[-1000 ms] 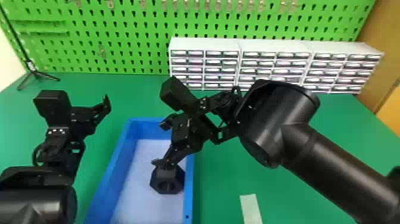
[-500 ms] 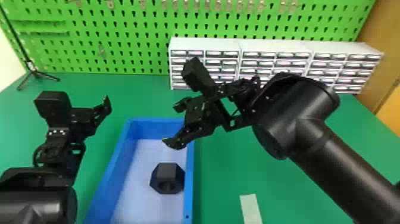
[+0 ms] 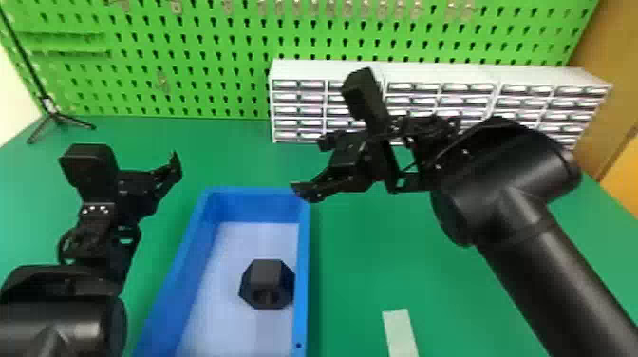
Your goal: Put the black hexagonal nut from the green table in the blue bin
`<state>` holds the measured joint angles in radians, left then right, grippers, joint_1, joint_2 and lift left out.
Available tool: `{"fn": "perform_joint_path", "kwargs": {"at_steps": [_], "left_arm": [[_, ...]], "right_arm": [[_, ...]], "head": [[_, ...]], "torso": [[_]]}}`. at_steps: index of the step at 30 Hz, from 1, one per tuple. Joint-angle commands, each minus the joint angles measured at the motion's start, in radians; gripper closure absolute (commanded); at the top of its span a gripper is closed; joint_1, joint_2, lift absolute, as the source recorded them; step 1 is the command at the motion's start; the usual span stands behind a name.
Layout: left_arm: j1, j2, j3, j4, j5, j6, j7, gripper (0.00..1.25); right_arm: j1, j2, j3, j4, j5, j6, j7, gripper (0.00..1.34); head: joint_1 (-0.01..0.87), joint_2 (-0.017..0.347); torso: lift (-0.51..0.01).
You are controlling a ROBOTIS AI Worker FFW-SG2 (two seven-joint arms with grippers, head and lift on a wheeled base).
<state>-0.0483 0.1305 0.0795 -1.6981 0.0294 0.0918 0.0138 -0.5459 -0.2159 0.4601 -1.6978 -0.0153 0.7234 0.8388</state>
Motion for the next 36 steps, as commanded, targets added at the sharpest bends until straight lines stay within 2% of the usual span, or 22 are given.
{"fn": "perform_joint_path", "kwargs": {"at_steps": [1, 9, 15, 18, 22, 36], "left_arm": [[-0.002, 0.000, -0.009, 0.000, 0.007, 0.003, 0.000, 0.17], [-0.001, 0.000, -0.029, 0.000, 0.021, 0.009, 0.000, 0.17], [-0.001, -0.002, -0.043, 0.000, 0.024, 0.009, 0.002, 0.17], [-0.001, -0.002, -0.047, 0.000, 0.029, 0.009, 0.002, 0.17], [-0.007, -0.003, -0.056, 0.000, 0.037, 0.011, 0.002, 0.17], [-0.007, -0.012, -0.061, 0.012, 0.081, 0.009, 0.002, 0.17]], "right_arm": [[0.034, 0.016, -0.075, 0.001, 0.044, -0.006, -0.001, 0.10], [0.078, 0.044, -0.202, 0.020, 0.084, -0.027, -0.004, 0.10], [0.104, 0.089, -0.313, 0.056, 0.101, -0.061, -0.030, 0.10], [0.123, 0.116, -0.359, 0.060, 0.104, -0.082, -0.078, 0.10], [0.142, 0.135, -0.397, 0.066, 0.098, -0.119, -0.133, 0.10], [0.262, 0.185, -0.480, 0.067, -0.003, -0.337, -0.377, 0.10]], "head": [[0.683, 0.028], [0.683, 0.028], [0.683, 0.028], [0.683, 0.028], [0.683, 0.028], [0.683, 0.028]], "torso": [[-0.096], [-0.096], [-0.096], [-0.096], [-0.096], [-0.096]]}}
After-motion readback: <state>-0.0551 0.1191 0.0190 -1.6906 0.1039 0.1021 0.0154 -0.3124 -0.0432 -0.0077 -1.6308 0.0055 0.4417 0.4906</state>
